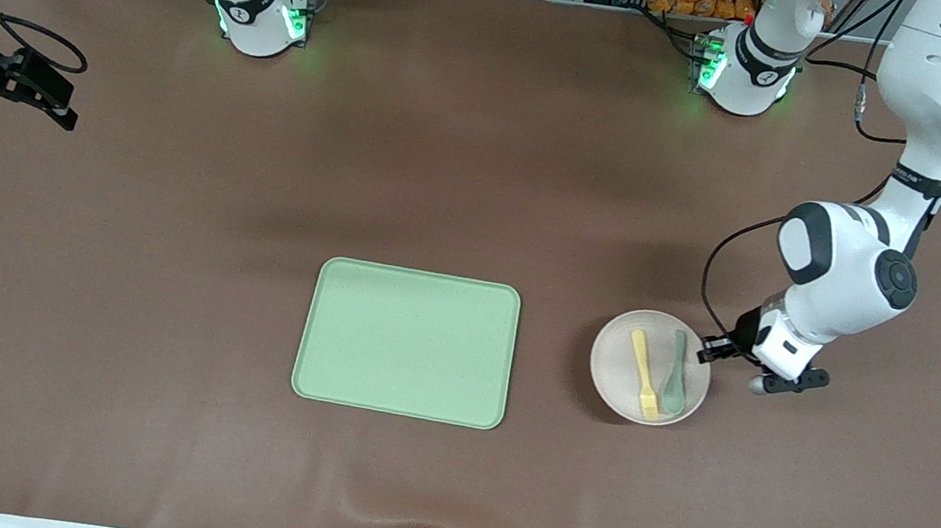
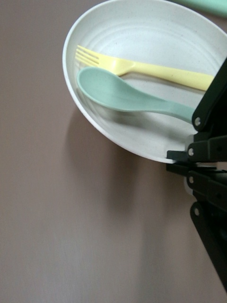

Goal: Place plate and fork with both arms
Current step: 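Slide the plate with the left gripper onto the green tray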

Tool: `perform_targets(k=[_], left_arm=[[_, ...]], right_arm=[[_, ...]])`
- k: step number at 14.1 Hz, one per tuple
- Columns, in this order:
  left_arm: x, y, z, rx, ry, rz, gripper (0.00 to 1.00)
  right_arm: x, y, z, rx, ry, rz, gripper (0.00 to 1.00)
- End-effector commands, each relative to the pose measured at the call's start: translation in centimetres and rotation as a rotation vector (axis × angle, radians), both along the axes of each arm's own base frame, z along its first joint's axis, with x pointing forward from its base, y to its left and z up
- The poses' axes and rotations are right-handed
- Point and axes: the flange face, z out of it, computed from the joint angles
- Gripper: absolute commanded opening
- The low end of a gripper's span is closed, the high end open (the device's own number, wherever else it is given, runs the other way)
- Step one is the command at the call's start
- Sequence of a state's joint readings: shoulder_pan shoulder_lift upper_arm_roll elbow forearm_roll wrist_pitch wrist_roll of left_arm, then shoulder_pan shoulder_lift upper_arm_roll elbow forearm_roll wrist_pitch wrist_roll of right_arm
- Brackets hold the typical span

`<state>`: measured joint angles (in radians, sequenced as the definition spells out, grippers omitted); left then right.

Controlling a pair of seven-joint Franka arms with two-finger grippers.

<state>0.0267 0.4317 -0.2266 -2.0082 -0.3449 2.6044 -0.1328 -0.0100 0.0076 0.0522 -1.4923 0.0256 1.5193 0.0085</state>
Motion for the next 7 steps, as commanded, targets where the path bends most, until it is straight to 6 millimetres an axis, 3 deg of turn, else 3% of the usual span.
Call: perform_targets(k=[1, 3, 7], left_arm=[[2.1, -5.1, 2.8, -0.058, -0.009, -0.026, 0.00], [3.0, -9.9, 3.5, -0.081, -0.007, -0.096, 0.00], [3.9, -21.0, 1.6, -0.130, -0.009, -0.153, 0.00]], right_arm=[[0.2, -0.5, 0.3, 0.018, -0.002, 0.008, 1.00], [0.2, -0.6, 0.3, 0.016, -0.002, 0.005, 1.00], [0.3, -0.5, 0.3, 0.018, -0.002, 0.005, 1.00]])
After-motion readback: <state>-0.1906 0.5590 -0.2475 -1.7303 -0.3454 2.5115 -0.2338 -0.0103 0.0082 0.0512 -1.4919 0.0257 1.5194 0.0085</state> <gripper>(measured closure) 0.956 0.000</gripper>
